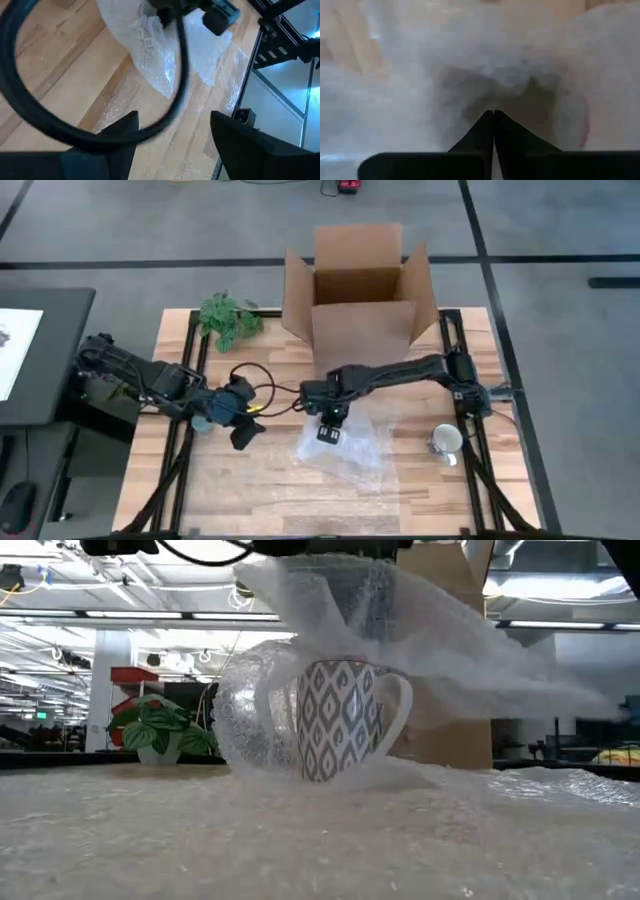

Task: Wrap mug
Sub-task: Wrap the white mug with bubble wrap

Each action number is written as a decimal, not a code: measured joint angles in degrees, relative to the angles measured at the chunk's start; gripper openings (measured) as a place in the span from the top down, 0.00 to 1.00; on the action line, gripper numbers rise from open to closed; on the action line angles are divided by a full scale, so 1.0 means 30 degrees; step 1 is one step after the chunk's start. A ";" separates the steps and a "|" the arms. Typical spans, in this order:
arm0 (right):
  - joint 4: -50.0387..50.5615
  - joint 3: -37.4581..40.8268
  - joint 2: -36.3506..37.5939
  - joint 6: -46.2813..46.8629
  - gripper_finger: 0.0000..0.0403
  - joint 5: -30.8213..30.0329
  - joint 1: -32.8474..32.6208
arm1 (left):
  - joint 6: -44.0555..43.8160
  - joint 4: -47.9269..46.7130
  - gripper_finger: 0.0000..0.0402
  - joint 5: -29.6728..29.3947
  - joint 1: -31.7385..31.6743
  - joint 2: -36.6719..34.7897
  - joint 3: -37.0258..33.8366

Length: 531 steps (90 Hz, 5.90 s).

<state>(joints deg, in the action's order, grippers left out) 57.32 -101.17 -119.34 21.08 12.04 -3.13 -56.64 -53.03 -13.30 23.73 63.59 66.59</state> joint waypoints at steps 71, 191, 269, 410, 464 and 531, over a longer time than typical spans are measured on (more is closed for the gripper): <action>0.2048 -0.2364 0.0056 0.0849 1.00 -0.0986 0.0114 | -0.0383 -0.0027 0.44 -0.0054 -0.0029 -0.2523 0.0007; -0.0043 -0.0478 0.0005 0.0576 1.00 0.1956 0.0482 | 0.0831 -0.0090 0.44 -0.0550 -0.0029 -0.4947 0.0007; 0.1465 -0.1706 -0.0024 0.1766 1.00 0.0209 0.0914 | 0.0831 -0.0096 0.44 -0.1073 -0.0029 -0.4947 0.0007; 0.9734 0.1647 1.3356 0.6523 0.44 -0.8775 -0.7237 | -0.4448 0.6326 0.44 -0.0677 -0.3537 1.0325 0.2287; 0.8552 0.3446 1.4897 0.5182 0.44 -0.9000 -0.7325 | -0.4262 0.3103 0.44 -0.0231 -0.5248 1.4906 0.5078; 0.4605 0.4747 1.4918 0.1891 0.47 -0.9015 -0.7150 | -0.2026 -0.5134 0.97 0.3408 -0.5311 1.3669 0.4957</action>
<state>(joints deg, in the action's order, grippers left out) 71.14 -86.93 -74.59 26.76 -15.00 -24.58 -62.72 -68.43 -3.08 7.79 104.60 81.46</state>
